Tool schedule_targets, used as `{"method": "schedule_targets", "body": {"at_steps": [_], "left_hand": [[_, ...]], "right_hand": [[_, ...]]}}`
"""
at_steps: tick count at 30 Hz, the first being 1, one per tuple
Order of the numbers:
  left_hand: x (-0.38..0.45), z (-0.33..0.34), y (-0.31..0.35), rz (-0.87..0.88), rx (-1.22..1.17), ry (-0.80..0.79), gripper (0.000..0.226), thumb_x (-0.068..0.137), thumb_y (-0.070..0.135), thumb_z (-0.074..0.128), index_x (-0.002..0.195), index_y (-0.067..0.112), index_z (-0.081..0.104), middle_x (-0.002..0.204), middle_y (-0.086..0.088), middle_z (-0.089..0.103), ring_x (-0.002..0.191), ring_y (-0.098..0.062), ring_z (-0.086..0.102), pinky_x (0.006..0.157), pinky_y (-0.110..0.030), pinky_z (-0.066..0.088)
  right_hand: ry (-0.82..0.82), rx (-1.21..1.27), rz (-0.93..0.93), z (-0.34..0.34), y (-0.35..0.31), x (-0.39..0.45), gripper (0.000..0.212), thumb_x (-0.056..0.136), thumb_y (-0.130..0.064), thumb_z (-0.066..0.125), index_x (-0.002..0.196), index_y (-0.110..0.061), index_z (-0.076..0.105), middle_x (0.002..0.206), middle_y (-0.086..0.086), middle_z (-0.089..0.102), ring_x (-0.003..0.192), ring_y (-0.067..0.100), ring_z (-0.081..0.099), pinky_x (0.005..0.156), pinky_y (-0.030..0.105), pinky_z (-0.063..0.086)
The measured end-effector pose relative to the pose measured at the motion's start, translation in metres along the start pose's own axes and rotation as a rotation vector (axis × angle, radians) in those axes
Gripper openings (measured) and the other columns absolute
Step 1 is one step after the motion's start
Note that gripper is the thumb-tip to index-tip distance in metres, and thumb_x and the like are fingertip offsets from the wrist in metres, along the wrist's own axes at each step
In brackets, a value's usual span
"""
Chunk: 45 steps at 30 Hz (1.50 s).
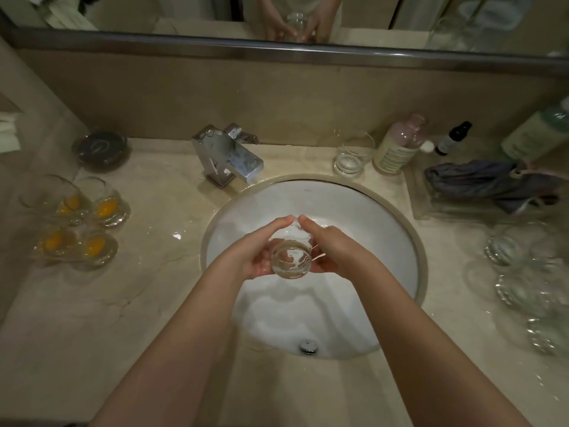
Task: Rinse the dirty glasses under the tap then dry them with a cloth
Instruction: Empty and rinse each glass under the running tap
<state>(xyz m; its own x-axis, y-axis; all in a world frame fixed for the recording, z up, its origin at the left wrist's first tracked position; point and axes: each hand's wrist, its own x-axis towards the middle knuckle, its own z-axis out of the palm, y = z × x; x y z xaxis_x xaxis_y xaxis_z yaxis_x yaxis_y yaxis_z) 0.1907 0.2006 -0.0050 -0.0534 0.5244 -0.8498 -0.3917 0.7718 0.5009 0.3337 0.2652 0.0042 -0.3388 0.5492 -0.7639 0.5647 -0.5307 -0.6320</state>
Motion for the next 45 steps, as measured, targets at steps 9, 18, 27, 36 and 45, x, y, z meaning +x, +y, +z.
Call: {"method": "schedule_targets", "body": {"at_steps": [9,18,27,36,45], "left_hand": [[0.01,0.029,0.003,0.211,0.008,0.092,0.05,0.074,0.036,0.082,0.11,0.006,0.064,0.105,-0.015,0.068,0.084,-0.022,0.069,0.067,-0.028,0.057],[0.041,0.061,0.024,0.556,0.021,0.371,0.099,0.021,0.041,0.088,0.112,0.024,0.055,0.103,0.002,0.065,0.096,-0.013,0.065,0.091,-0.029,0.052],[0.065,0.066,0.046,0.719,0.156,0.476,0.092,0.039,0.024,0.091,0.123,0.026,0.052,0.107,0.002,0.061,0.102,-0.014,0.061,0.099,-0.034,0.05],[0.077,0.064,0.051,0.734,0.181,0.5,0.087,0.039,0.025,0.09,0.117,0.027,0.052,0.101,0.007,0.059,0.097,-0.01,0.059,0.097,-0.031,0.05],[0.066,0.059,0.047,0.763,0.161,0.475,0.088,0.042,0.015,0.093,0.118,0.026,0.051,0.114,-0.003,0.061,0.106,-0.012,0.059,0.094,-0.026,0.048]], "right_hand": [[0.054,0.126,-0.146,-0.022,0.013,0.006,0.048,0.098,-0.048,0.049,0.116,-0.005,0.06,0.108,0.012,0.064,0.082,0.024,0.063,0.077,0.032,0.055],[0.292,0.194,-0.357,-0.057,-0.002,0.032,0.017,0.094,-0.025,0.062,0.106,-0.013,0.061,0.106,0.01,0.066,0.099,0.026,0.065,0.089,0.037,0.054],[0.655,0.01,-0.419,-0.103,-0.043,0.083,0.063,0.084,-0.03,0.073,0.135,-0.005,0.046,0.131,0.013,0.055,0.122,0.027,0.051,0.102,0.036,0.04],[0.638,-0.084,-0.464,-0.107,-0.064,0.124,0.086,0.074,-0.031,0.082,0.143,-0.009,0.035,0.141,0.01,0.045,0.127,0.025,0.046,0.096,0.029,0.037],[0.734,0.019,-0.457,-0.102,-0.044,0.104,0.079,0.07,-0.036,0.084,0.134,-0.013,0.045,0.128,0.006,0.057,0.119,0.023,0.054,0.1,0.037,0.042]]}}
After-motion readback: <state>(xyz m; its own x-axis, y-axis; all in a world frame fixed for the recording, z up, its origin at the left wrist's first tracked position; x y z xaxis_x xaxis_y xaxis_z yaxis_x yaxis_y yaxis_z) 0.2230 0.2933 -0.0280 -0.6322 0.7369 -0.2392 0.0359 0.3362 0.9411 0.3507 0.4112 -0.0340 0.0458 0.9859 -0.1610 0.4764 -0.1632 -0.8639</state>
